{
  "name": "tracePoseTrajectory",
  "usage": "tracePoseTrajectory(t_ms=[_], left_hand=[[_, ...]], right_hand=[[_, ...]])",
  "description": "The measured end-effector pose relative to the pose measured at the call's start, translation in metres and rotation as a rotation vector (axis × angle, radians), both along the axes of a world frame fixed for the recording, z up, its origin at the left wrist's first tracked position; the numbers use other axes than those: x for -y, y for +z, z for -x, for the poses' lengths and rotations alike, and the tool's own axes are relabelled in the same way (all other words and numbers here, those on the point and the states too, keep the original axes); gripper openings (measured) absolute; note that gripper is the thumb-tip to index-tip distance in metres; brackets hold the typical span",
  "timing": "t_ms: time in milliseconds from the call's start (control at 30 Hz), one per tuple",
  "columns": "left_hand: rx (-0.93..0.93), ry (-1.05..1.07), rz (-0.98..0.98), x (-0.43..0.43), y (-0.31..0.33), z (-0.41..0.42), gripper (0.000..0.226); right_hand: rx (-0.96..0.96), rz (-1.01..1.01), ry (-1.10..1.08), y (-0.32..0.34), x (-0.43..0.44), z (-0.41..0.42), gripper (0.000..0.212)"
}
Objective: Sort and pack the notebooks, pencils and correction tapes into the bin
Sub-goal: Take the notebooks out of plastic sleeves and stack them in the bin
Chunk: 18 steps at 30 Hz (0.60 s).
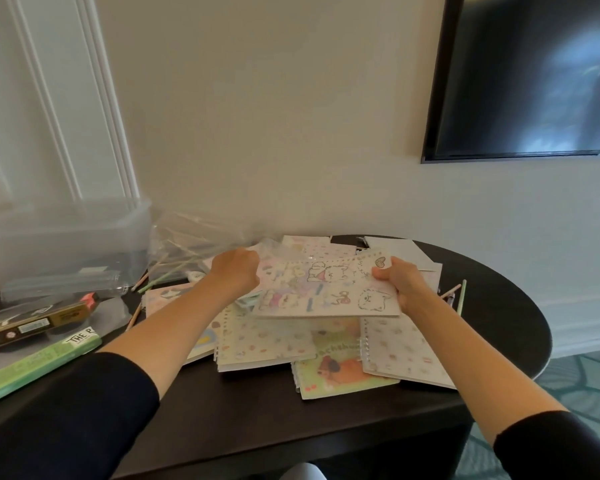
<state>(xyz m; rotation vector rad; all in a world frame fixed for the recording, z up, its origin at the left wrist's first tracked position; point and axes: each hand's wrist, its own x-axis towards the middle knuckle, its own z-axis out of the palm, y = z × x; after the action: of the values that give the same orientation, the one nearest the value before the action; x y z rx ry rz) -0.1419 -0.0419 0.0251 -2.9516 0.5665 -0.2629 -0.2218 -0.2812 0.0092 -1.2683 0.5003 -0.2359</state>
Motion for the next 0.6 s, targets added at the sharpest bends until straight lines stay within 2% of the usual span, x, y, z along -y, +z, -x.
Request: tracePoseTrajectory(t_ms=[67,133,233,433,600], left_hand=[[-0.145,0.083,-0.050,0.000,0.005,0.004,0.020],[-0.283,0.132,-0.061,0.002,0.007,0.006,0.015],[-0.370,0.146,-0.029,0.003,0.007,0.008,0.012],[-0.345,0.124,0.075,0.000,0.004,0.007,0.027],[-0.421,0.116,0.098,-0.003,0.004,0.006,0.032]], right_hand=[[0.019,0.017,-0.054,-0.002,-0.007,0.000,0.063],[0.023,0.051,-0.109,-0.004,-0.011,0.001,0.044],[0.025,0.084,-0.192,-0.010,-0.020,0.003,0.020],[0.058,0.008,-0.334,-0.035,-0.058,-0.003,0.016],[0.011,-0.125,-0.080,-0.048,-0.098,-0.017,0.021]])
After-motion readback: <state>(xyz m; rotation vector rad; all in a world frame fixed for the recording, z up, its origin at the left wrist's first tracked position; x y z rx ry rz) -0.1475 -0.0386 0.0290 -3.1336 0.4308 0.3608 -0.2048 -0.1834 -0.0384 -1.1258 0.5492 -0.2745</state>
